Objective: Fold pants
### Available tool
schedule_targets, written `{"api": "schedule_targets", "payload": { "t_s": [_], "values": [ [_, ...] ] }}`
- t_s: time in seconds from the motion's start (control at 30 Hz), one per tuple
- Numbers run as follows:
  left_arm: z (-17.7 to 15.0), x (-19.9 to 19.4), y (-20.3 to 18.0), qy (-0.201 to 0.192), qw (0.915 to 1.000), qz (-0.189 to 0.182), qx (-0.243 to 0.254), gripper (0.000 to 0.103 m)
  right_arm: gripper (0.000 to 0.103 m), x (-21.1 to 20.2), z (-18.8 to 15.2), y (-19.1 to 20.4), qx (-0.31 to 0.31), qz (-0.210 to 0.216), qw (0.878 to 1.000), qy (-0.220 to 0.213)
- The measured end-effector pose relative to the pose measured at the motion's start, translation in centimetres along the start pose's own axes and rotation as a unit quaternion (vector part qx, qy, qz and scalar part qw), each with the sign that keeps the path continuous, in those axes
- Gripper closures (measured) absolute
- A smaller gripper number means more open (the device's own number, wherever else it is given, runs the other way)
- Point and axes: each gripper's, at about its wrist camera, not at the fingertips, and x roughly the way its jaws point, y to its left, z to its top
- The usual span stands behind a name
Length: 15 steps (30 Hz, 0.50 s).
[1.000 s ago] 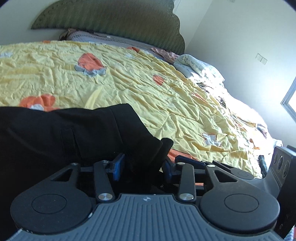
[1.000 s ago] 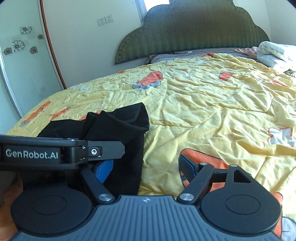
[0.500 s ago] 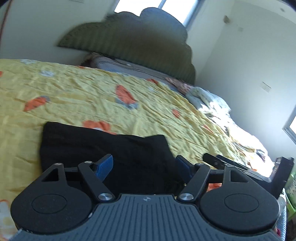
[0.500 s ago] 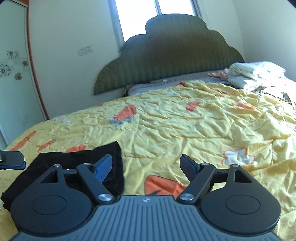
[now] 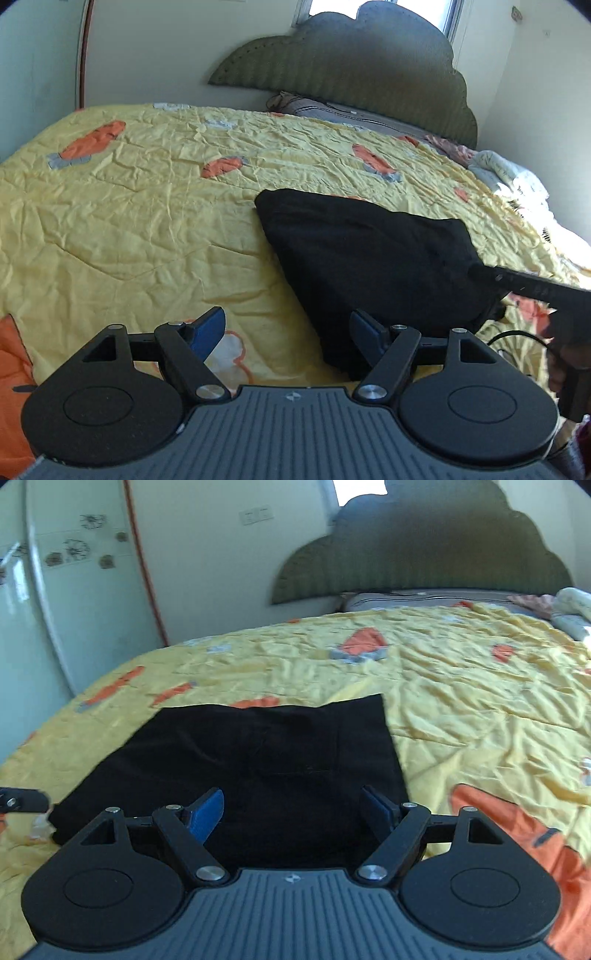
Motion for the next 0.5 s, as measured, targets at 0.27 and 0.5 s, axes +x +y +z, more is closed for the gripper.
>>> {"api": "schedule_targets", "payload": {
  "t_s": [0.27, 0.5],
  "values": [
    [0.5, 3.2, 0.5, 0.056, 0.9961, -0.034, -0.059, 0.034, 0.020, 1.5, 0.5, 7.9, -0.101, 0.125, 0.987, 0.004],
    [-2.5, 0.3, 0.2, 0.104, 0.9917, -0.071, 0.024, 0.037, 0.019, 4.3, 0.4, 8.5, -0.138, 0.100, 0.984, 0.054]
  ]
}}
